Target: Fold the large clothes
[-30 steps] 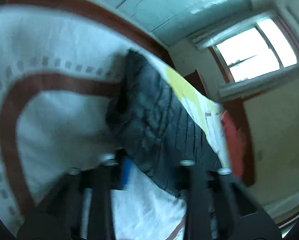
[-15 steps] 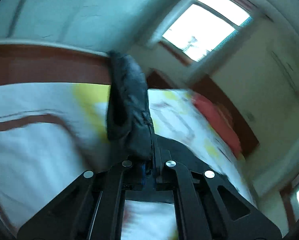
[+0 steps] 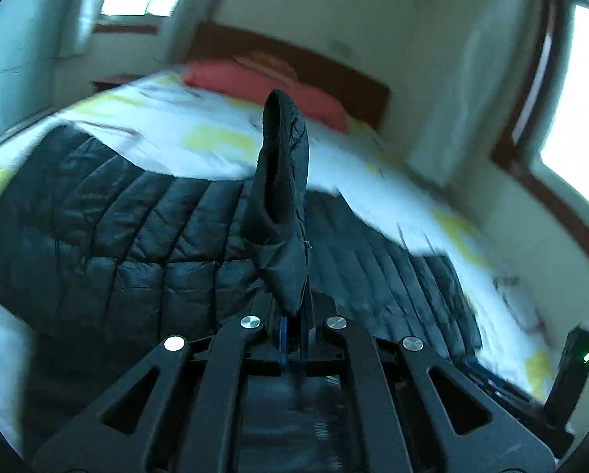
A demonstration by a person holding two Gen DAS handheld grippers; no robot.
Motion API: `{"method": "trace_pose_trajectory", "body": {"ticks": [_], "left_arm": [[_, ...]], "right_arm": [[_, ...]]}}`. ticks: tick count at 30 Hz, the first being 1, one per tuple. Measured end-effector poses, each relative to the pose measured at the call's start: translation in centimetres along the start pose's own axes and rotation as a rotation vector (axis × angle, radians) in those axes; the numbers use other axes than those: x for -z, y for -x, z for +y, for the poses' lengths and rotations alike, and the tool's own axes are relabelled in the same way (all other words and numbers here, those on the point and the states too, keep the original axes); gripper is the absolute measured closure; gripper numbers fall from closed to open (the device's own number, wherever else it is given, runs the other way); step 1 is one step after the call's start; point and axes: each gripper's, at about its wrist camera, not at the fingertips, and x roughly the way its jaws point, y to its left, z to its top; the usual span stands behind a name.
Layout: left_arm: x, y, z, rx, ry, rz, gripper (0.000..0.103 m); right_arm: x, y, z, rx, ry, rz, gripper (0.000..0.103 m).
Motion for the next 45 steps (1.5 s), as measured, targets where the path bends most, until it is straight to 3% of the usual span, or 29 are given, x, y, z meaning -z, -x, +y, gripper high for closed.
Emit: {"method": "trace_pose_trajectory", "body": {"ticks": [4, 6, 9, 10, 11, 16, 20, 26, 28, 29, 32, 37, 42, 45], "left_arm": [[3.9, -2.8, -4.1, 0.043, -0.049, 0.102, 0.099], [5.5, -4.2, -5.2, 0.053, -0.079, 0.140, 0.098], [6.2, -3.9, -6.3, 0.065, -0.117, 0.180, 0.083], [6.2, -3.4, -6.4, 0.078, -0.122, 0.182, 0.069], [6.0, -2.7, -6.5, 0.091, -0.121, 0.175, 0.060], [4.9, 2.4, -5.1, 0.131, -0.105, 0.127, 0.047], [4.1, 5.3, -3.7, 0.104, -0.100, 0.072, 0.042], [2.7, 7.1, 1.3, -0.019, -0.084, 0.023, 0.041], [2.2, 7.3, 3.2, -0.043, -0.049, 0.020, 0.041], [2.0, 7.4, 4.2, -0.053, -0.028, 0.018, 0.041], [1.4, 7.8, 6.5, -0.075, 0.005, 0.010, 0.041], [0.7, 8.0, 9.1, -0.112, 0.016, -0.004, 0.041], [0.6, 6.5, 10.7, -0.139, 0.024, 0.028, 0.040], [1.0, 4.7, 11.7, -0.167, 0.023, 0.077, 0.040]], "right_arm": [[0.0, -0.5, -0.9, 0.001, -0.021, 0.022, 0.050], [0.1, -0.6, -1.4, 0.000, -0.044, 0.024, 0.037], [-0.1, -0.5, -1.8, 0.000, -0.059, 0.025, 0.035], [-0.2, -0.4, -1.8, -0.004, -0.066, 0.024, 0.035], [-0.3, -0.3, -1.8, -0.009, -0.071, 0.023, 0.035], [-1.1, -0.6, -1.0, -0.043, -0.086, 0.030, 0.035], [-2.2, -2.8, 0.6, -0.057, -0.085, 0.055, 0.035], [-3.1, -7.8, 2.2, -0.069, -0.136, 0.131, 0.035], [-3.4, -9.1, 3.0, -0.077, -0.102, 0.159, 0.042], [-3.6, -9.5, 3.5, -0.048, -0.066, 0.172, 0.062], [-4.7, -8.7, 3.1, -0.044, -0.036, 0.152, 0.081], [-6.7, -6.3, -0.2, 0.089, 0.016, 0.072, 0.083], [-7.1, -7.2, -3.6, 0.178, 0.019, 0.098, 0.083], [-6.7, -8.6, -4.5, 0.167, 0.023, 0.127, 0.078]]}}
